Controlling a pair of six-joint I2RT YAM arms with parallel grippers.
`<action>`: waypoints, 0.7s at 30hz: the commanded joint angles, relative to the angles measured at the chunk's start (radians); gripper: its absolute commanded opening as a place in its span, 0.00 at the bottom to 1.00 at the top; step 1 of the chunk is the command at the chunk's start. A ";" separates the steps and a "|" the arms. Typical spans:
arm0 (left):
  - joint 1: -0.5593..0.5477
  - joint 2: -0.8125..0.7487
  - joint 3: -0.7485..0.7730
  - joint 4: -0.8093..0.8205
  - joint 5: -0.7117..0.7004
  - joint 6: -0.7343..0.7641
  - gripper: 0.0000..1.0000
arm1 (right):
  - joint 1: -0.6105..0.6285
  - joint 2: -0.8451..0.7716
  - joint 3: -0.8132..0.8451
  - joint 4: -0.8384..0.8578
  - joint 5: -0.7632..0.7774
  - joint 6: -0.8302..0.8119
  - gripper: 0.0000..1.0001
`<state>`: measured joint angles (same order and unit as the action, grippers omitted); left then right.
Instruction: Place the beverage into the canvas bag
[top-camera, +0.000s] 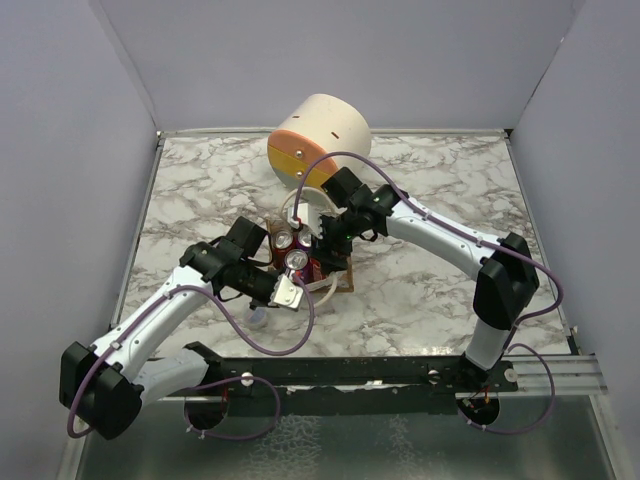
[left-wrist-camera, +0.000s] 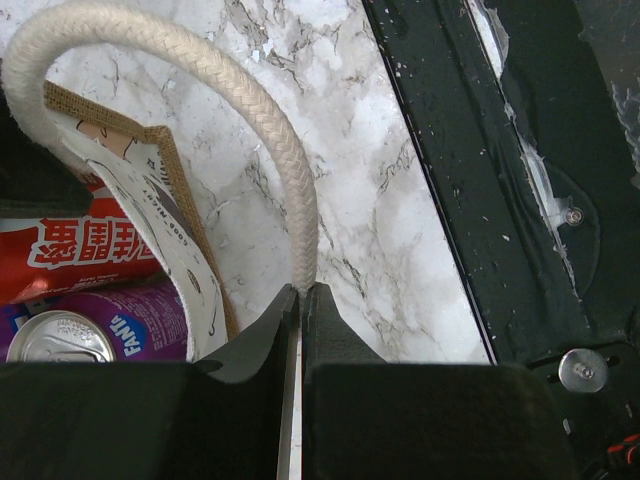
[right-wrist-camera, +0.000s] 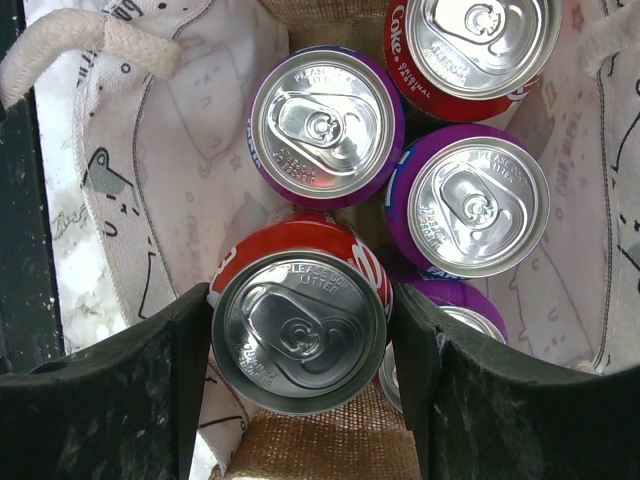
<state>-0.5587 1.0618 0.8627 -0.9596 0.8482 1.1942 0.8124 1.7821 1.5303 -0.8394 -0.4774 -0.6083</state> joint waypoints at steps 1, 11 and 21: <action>-0.003 -0.021 0.009 -0.039 0.061 -0.003 0.00 | 0.011 -0.019 -0.005 0.056 -0.008 -0.009 0.10; 0.004 -0.025 0.002 -0.036 0.055 -0.002 0.00 | 0.011 -0.045 -0.032 0.079 -0.020 -0.004 0.10; 0.008 -0.025 -0.001 -0.033 0.051 -0.003 0.00 | 0.011 -0.043 -0.030 0.077 -0.013 -0.011 0.10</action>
<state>-0.5556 1.0504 0.8627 -0.9607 0.8513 1.1942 0.8124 1.7809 1.4918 -0.7998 -0.4778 -0.6079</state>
